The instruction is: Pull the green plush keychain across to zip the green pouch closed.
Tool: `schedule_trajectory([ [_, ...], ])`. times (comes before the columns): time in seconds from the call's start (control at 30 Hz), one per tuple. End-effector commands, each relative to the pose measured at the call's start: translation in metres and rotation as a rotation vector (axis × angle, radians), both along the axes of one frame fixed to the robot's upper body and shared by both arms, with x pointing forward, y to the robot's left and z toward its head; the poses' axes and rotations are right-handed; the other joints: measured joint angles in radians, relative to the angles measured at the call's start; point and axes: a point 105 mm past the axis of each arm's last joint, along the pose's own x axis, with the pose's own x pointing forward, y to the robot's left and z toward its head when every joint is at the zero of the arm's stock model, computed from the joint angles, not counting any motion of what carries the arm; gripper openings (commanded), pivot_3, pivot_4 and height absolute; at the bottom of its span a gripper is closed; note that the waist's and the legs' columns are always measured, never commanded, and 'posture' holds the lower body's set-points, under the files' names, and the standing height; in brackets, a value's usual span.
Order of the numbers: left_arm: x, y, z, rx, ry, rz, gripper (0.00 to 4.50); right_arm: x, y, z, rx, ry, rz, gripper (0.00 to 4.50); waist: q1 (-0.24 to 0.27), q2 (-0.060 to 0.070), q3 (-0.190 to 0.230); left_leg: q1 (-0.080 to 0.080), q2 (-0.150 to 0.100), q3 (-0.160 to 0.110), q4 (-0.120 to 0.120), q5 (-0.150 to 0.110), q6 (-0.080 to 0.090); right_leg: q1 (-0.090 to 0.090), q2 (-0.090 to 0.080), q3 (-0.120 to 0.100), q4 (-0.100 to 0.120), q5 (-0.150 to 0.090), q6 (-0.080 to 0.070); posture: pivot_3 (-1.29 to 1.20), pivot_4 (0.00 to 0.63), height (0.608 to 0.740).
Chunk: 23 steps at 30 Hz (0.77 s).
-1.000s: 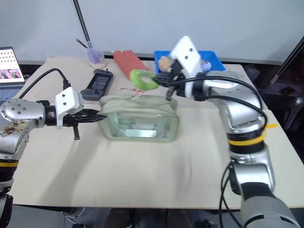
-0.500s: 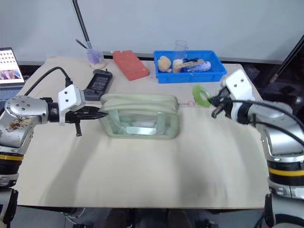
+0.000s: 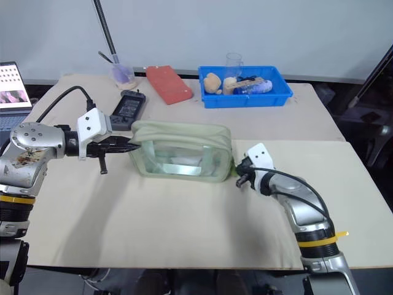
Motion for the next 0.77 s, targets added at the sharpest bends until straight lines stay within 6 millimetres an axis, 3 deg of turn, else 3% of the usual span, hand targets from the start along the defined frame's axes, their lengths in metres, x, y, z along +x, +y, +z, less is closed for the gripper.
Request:
schedule_trajectory([
  [0.03, -0.002, 0.005, 0.008, -0.005, -0.025, 0.009, 0.0, 0.007, -0.014, 0.05, -0.028, -0.145, 0.04, 0.7, 0.0, 0.0, 0.0, 0.0, 0.0, 0.0, 0.0, 0.0, 0.0, 0.0, 0.0, 0.0, 0.0, 0.0, 0.0, 0.0, 0.15, 0.74],
  [0.23, -0.007, 0.02, 0.045, -0.209, 0.028, 0.052, 2.51, -0.011, -0.034, 0.118, -0.088, -0.206, 0.215, 2.71, 0.001, 0.001, 0.001, -0.001, 0.0, 0.0, 0.0, 0.0, 0.0, -0.001, 0.0, 0.0, 0.0, -0.001, 0.0, 0.0, 0.15, 0.74],
  [0.37, -0.017, 0.042, 0.068, -0.312, 0.099, 0.1, 4.48, -0.044, -0.012, 0.172, 0.065, -0.236, 0.439, 4.1, -0.009, 0.001, 0.001, 0.0, 0.001, -0.001, -0.001, 0.0, 0.0, -0.001, 0.001, 0.0, 0.0, -0.003, 0.004, 0.0, 0.15, 0.74],
  [0.4, -0.019, 0.047, 0.075, -0.326, 0.092, 0.121, 4.5, -0.055, -0.005, 0.185, 0.115, -0.239, 0.501, 4.46, -0.013, 0.002, 0.002, 0.0, 0.001, -0.001, -0.001, 0.0, 0.0, -0.001, 0.001, 0.0, 0.0, -0.003, 0.004, 0.0, 0.15, 0.74],
  [0.5, -0.022, 0.055, 0.084, -0.347, 0.081, 0.153, 4.5, -0.069, 0.006, 0.197, 0.148, -0.249, 0.566, 4.46, -0.012, 0.002, 0.002, 0.0, 0.001, -0.002, -0.002, -0.001, 0.001, -0.001, 0.001, -0.001, 0.001, -0.003, 0.004, 0.0, 0.15, 0.74],
  [0.77, -0.021, 0.056, 0.082, -0.333, 0.058, 0.173, 4.5, -0.063, 0.007, 0.19, 0.111, -0.276, 0.521, 4.46, 0.005, 0.001, 0.002, 0.0, 0.0, 0.0, -0.001, -0.001, 0.001, 0.0, -0.002, -0.001, -0.001, -0.002, 0.0, 0.0, 0.15, 0.74],
])
